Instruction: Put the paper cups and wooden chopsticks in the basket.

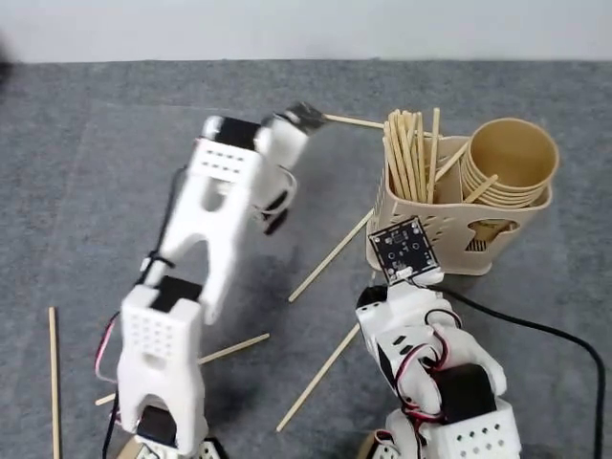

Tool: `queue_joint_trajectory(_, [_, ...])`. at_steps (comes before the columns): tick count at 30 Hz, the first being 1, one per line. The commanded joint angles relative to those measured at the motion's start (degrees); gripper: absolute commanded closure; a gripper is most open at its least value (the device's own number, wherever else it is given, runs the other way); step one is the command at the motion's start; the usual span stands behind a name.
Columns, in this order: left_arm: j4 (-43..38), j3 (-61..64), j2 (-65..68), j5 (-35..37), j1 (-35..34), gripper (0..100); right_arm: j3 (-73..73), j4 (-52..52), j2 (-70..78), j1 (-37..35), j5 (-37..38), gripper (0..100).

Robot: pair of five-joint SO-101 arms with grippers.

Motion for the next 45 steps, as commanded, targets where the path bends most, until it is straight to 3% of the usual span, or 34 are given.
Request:
queue_joint_trajectory(1, [1.5,0.1,-8.6,0.4,-5.5,89,-0.6,-2.3,0.2,0.4,-1.7,99.1])
queue_joint_trajectory(6, [1.4,4.6,-14.3,2.4,-13.2,89,-3.4,-3.9,7.2,0.1,-2.7,99.1])
queue_joint_trajectory(15, [-1.2,12.1,-21.3,12.0,-24.0,90,-17.1,-3.3,37.0,-0.7,-7.8,99.0])
queue_joint_trajectory(20, [-5.7,19.4,-25.1,12.8,-27.6,90,-18.7,-3.4,47.4,-1.5,-16.6,99.0])
queue_joint_trajectory(27, [-11.7,28.4,-28.6,12.8,-28.4,90,-19.0,-4.6,53.1,-1.5,-16.5,98.4])
queue_joint_trajectory(33, [-12.7,30.7,-29.0,12.8,-28.4,90,-19.0,-4.2,56.8,-1.5,-20.0,83.5])
queue_joint_trajectory(45, [-12.7,32.4,-29.1,12.9,-28.4,90,-20.4,-6.1,68.4,-5.8,-20.0,86.4])
